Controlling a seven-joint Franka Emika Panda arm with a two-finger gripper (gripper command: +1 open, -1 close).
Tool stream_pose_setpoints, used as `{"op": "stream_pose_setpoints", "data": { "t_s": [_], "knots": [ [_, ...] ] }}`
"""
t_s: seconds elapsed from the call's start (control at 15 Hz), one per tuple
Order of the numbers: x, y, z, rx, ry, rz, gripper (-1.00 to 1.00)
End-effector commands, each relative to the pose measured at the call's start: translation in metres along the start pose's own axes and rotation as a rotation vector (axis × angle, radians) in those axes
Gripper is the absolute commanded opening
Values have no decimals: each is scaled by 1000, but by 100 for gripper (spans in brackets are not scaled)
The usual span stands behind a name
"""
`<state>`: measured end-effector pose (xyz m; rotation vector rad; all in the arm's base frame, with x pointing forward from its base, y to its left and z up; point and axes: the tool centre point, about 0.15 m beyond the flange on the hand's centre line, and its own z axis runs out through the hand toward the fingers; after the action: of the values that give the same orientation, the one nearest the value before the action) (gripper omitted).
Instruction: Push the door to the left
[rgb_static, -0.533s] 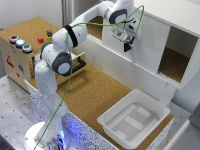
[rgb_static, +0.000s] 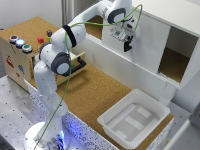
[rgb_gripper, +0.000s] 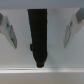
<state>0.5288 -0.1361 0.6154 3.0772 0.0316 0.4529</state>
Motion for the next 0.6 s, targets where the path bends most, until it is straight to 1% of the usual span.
{"op": "stream_pose_setpoints", "data": {
  "t_s": [0.0,0.27,0.33,0.53],
  "knots": [
    [-12,-13,22,-62,132,3,100],
    [-1,-8,29,-42,113,7,100],
    [1,-8,30,-40,110,8,-100],
    [3,-9,31,-41,96,8,-100]
  ]
}}
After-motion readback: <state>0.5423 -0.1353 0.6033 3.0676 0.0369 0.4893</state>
